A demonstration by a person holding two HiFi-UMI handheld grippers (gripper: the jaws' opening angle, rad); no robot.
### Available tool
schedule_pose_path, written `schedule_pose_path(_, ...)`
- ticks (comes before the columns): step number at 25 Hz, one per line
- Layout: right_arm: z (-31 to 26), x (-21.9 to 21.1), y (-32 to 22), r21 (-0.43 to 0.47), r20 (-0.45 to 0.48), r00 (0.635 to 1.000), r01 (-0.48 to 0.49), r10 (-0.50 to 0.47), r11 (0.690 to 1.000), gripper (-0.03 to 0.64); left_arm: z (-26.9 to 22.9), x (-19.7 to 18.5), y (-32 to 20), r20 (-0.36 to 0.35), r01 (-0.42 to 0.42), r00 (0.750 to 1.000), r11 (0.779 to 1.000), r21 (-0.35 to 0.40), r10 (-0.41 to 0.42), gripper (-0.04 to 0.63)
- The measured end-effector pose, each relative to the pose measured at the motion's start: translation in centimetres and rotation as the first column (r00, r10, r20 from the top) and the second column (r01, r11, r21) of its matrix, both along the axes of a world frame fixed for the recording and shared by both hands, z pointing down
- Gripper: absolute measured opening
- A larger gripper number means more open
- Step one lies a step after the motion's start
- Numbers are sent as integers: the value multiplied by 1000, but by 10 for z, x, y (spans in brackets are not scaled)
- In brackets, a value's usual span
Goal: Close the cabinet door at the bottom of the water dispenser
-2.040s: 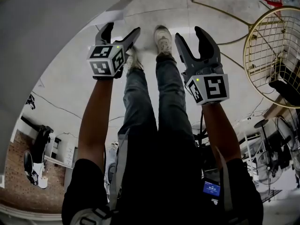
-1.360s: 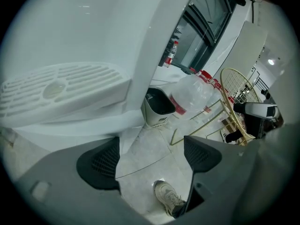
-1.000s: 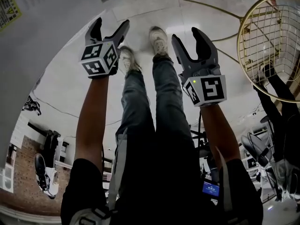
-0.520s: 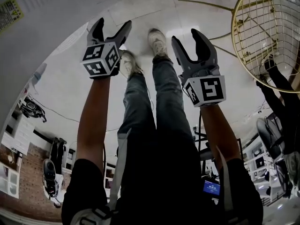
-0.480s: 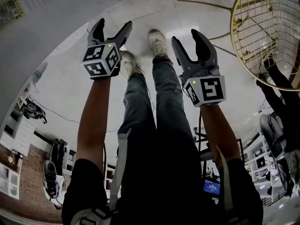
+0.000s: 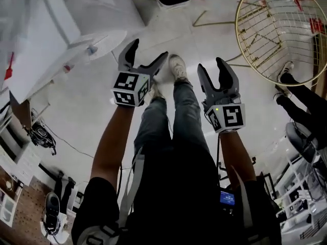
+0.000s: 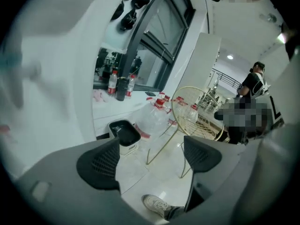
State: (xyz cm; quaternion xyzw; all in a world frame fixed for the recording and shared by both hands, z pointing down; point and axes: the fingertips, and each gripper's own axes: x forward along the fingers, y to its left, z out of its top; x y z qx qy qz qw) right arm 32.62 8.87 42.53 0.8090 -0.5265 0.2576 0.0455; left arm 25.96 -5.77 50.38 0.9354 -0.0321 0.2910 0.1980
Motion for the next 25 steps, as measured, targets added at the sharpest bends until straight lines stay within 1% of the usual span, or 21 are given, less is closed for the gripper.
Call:
schedule_pose_path(2,-10,1,16,-16,8,1000,-5,5,1000,238,-30,6,14,-34,-34,999,999,13,34,440)
schedule_pose_path(4,-38,-5,21,-7,-8,1000,2,-2,1000,236,-69,2,22,-67,-58,996,998,25,59,432)
schedule_pose_path(5,-56,-10,20,18,-19,1000,5,-4,1000,236,-90,-3,24,-84,-63,994,998,32,65,422)
schedule_pose_path(7,-91,-21,19,66,-12,1000,10,-10,998,230,-130,-12,26,-112,-64,991,997,46,69,414)
schedule_pose_path(8,-108,-27,16,85,-10,1000,23,-22,996,227,-149,-12,25,-125,-65,990,996,54,71,414)
schedule_pose_path(10,-142,-35,3,122,-39,997,66,-62,990,225,-186,-8,18,-165,-65,983,994,84,78,414)
schedule_pose_path(13,-193,-44,-15,183,-86,992,108,-94,977,219,-241,-11,3,-232,-42,970,991,127,70,396)
schedule_pose_path(16,-238,-53,-27,246,-146,982,155,-121,957,202,-283,-23,-8,-276,-8,960,987,161,53,394)
schedule_pose_path(19,-271,-63,-36,283,-206,966,211,-156,936,201,-324,-39,-10,-317,19,947,978,210,50,364)
schedule_pose_path(22,-294,-71,-48,313,-237,955,248,-178,917,201,-355,-58,-12,-343,37,938,965,261,57,339)
schedule_pose_path(25,-307,-76,-60,335,-246,946,288,-212,897,199,-380,-77,-18,-366,75,930,951,300,42,286)
